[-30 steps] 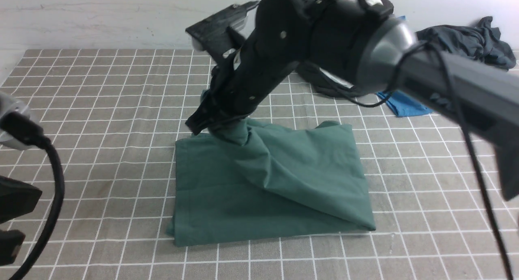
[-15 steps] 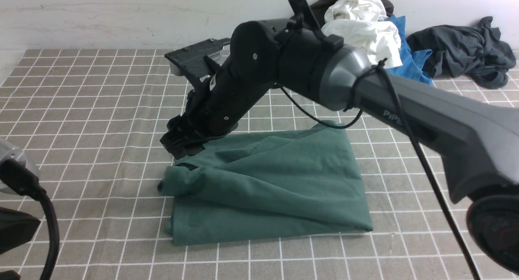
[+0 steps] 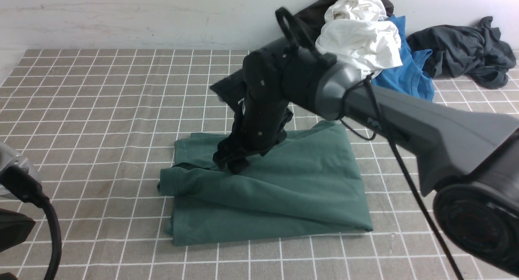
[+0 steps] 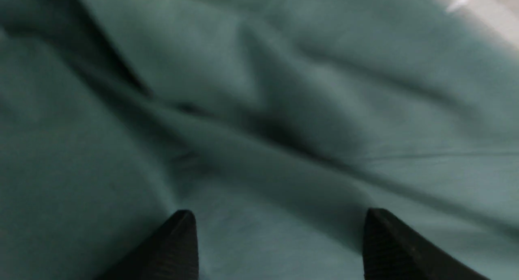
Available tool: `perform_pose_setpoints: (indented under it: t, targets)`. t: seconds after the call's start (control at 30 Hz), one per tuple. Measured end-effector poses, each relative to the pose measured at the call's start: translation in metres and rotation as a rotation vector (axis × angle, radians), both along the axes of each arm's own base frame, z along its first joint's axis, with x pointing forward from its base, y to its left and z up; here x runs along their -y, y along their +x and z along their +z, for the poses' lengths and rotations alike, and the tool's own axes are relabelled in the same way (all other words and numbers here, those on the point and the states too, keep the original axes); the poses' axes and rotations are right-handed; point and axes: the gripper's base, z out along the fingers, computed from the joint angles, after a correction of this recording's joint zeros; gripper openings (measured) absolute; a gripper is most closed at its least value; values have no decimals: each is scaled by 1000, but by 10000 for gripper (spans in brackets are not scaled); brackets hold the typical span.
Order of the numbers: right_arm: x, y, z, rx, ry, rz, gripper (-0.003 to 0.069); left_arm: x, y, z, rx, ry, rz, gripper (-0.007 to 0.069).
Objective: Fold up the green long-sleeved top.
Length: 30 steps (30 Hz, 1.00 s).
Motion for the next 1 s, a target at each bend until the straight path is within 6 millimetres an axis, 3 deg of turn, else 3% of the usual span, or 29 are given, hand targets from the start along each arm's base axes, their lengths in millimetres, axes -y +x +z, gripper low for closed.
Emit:
perform_pose_setpoints:
  t: [0.07,0.23,0.37,0.53,0.6,0.7,0.73,0.77,0.8,0.87,0.9,0.93,1.0]
  targets:
    - [-11,-13,-10,-62,-7,47,496,0,0,0,0,0,2,-7]
    - [-41,-44,-10,-64,-12,171,494,-1,0,0,-2,3,12,-7]
    - [-49,-53,-9,-44,-30,208,494,-1,0,0,-3,2,16,-7]
    - [-51,-52,4,-13,-15,213,494,-1,-1,0,0,-2,22,-7]
    - [-49,-54,24,12,11,206,494,-2,-6,2,19,-3,27,-7]
    - [-38,-64,63,57,54,205,486,-8,-20,6,59,15,57,-7]
    - [-37,-65,68,64,60,205,484,-9,-20,6,57,19,61,-7]
    - [-24,-76,93,87,80,208,464,-15,-32,7,98,39,102,-7]
    - [-16,-83,106,96,87,211,449,-19,-39,5,125,53,127,-7]
    - [3,-99,124,105,87,221,407,-26,-53,-2,176,74,174,-7]
    - [4,-100,121,98,79,224,407,-27,-55,-3,182,77,176,-7]
    - [20,-113,134,109,73,229,365,-30,-64,-14,225,76,199,-7]
    - [42,-131,140,105,47,228,302,-32,-74,-31,271,59,218,-7]
